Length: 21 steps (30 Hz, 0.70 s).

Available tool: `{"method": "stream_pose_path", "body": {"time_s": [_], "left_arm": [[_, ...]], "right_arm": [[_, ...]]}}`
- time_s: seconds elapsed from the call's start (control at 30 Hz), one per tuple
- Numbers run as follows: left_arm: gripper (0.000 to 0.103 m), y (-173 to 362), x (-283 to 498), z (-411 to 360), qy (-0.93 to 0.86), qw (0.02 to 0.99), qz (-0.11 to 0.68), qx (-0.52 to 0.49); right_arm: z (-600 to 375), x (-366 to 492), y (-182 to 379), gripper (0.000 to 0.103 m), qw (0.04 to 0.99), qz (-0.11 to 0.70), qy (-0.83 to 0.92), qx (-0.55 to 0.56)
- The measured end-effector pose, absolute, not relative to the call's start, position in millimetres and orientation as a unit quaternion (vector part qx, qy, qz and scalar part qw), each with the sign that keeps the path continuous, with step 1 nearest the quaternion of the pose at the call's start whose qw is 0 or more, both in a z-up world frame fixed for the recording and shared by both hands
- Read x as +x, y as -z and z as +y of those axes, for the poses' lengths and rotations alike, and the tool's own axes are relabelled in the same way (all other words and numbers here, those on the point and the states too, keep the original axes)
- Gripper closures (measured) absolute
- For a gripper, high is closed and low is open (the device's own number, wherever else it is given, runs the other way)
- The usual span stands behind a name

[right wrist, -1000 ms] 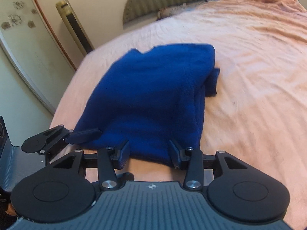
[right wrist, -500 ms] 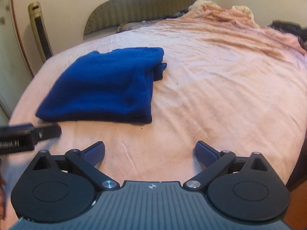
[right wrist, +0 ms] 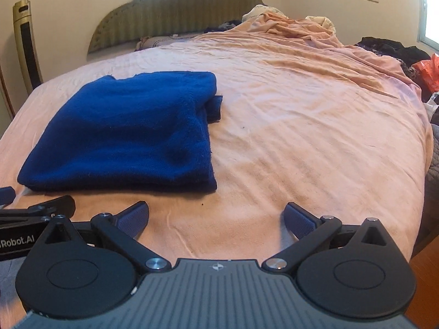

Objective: Fold small clothes

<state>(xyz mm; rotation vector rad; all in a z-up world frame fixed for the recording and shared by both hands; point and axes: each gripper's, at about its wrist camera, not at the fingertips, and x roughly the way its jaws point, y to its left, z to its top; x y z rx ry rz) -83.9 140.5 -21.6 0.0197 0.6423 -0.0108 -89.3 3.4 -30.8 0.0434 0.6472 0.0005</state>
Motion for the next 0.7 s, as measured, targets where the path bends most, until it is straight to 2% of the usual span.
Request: {"method": "stream_pose_path", "body": {"time_s": [0.7], "left_arm": [[0.0,20.2,-86.3,140.2,0.011,0.949,0.315,0.009]], "right_arm": [[-1.8,-86.6,28.4,0.0,0.948,0.318,-0.005,0.023]]}}
